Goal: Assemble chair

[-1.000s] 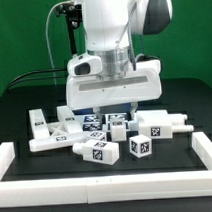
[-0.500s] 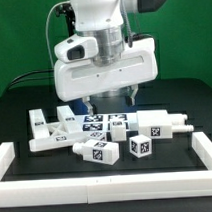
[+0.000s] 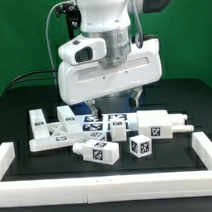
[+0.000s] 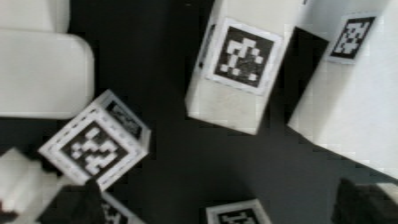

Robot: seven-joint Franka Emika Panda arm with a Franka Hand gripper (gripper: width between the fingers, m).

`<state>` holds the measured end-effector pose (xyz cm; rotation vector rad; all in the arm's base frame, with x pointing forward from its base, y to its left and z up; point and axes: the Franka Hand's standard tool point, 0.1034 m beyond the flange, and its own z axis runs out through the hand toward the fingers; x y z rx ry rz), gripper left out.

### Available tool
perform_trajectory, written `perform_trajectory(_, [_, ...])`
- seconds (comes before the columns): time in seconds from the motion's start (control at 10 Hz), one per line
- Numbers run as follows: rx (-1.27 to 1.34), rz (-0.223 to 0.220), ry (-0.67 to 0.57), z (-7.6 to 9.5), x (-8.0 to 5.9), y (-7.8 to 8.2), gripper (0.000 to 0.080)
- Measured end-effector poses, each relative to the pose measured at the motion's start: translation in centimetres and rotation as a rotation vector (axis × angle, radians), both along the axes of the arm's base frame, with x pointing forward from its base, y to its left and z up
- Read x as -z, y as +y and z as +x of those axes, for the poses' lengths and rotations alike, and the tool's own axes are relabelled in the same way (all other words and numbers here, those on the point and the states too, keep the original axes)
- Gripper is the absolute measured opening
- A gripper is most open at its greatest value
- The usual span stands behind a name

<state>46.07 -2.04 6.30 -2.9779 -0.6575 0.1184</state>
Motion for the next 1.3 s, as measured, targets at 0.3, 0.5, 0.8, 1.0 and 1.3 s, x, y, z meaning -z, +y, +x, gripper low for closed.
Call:
perform_trajectory(0.3, [-0.154,-0.019,-0.040,5.2,0.7,-0.3,0.0648])
perform_trajectory(0.5, [-0.150,-0.018,-0.041,4.8,0.8,0.1,0.0648])
perform_trajectory(0.8, [-0.242,-0.014,-0.054,4.8,2.1,-0.9,0.0648])
perform_trajectory(1.0, [-0.279,-0.011,-0.056,5.7,3.2,-1.5,0.0648])
perform_trajectory(1.3, [-0.260,-0.010,-0.046,5.1,4.4,-1.2,0.0648])
